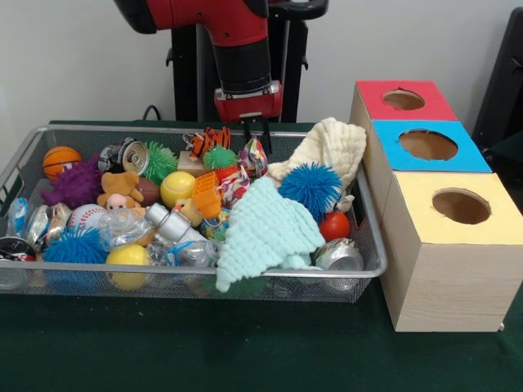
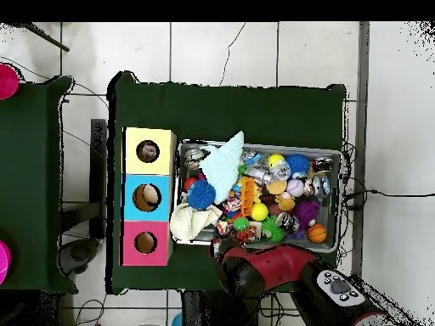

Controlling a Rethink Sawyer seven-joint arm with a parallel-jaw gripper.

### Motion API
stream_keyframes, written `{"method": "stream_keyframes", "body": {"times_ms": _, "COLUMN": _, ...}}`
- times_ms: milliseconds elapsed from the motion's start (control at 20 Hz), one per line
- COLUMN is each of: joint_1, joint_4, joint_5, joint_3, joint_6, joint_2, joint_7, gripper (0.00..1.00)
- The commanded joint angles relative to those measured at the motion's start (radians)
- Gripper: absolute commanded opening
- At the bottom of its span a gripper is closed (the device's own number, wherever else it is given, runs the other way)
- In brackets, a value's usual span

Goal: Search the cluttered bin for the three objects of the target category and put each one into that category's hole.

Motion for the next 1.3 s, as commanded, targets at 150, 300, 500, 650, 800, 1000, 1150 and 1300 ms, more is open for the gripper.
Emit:
{"method": "stream_keyframes", "body": {"times_ms": 150, "joint_1": 0.039, "joint_4": -0.088, "joint_5": 0.037, "joint_3": -0.006, "joint_6": 0.068, "joint_2": -0.038, "joint_7": 0.062, "gripper": 0.0}}
{"method": "stream_keyframes", "body": {"times_ms": 300, "joint_1": 0.061, "joint_4": -0.082, "joint_5": 0.049, "joint_3": -0.015, "joint_6": 0.057, "joint_2": -0.052, "joint_7": 0.079, "gripper": 0.0}}
{"method": "stream_keyframes", "body": {"times_ms": 500, "joint_1": 0.082, "joint_4": -0.076, "joint_5": 0.07, "joint_3": -0.015, "joint_6": 0.065, "joint_2": -0.064, "joint_7": 0.085, "gripper": 0.0}}
{"method": "stream_keyframes", "body": {"times_ms": 650, "joint_1": 0.077, "joint_4": -0.056, "joint_5": 0.092, "joint_3": 0.003, "joint_6": 0.087, "joint_2": -0.098, "joint_7": 0.076, "gripper": 0.0}}
{"method": "stream_keyframes", "body": {"times_ms": 800, "joint_1": 0.056, "joint_4": -0.013, "joint_5": 0.137, "joint_3": 0.045, "joint_6": 0.147, "joint_2": -0.174, "joint_7": 0.052, "gripper": 0.0}}
{"method": "stream_keyframes", "body": {"times_ms": 1000, "joint_1": 0.022, "joint_4": 0.023, "joint_5": 0.206, "joint_3": 0.108, "joint_6": 0.231, "joint_2": -0.264, "joint_7": 0.009, "gripper": 0.0}}
{"method": "stream_keyframes", "body": {"times_ms": 1150, "joint_1": 0.016, "joint_4": 0.021, "joint_5": 0.24, "joint_3": 0.133, "joint_6": 0.274, "joint_2": -0.296, "joint_7": -0.009, "gripper": 0.0}}
{"method": "stream_keyframes", "body": {"times_ms": 1300, "joint_1": 0.016, "joint_4": 0.017, "joint_5": 0.263, "joint_3": 0.148, "joint_6": 0.304, "joint_2": -0.317, "joint_7": -0.019, "gripper": 0.0}}
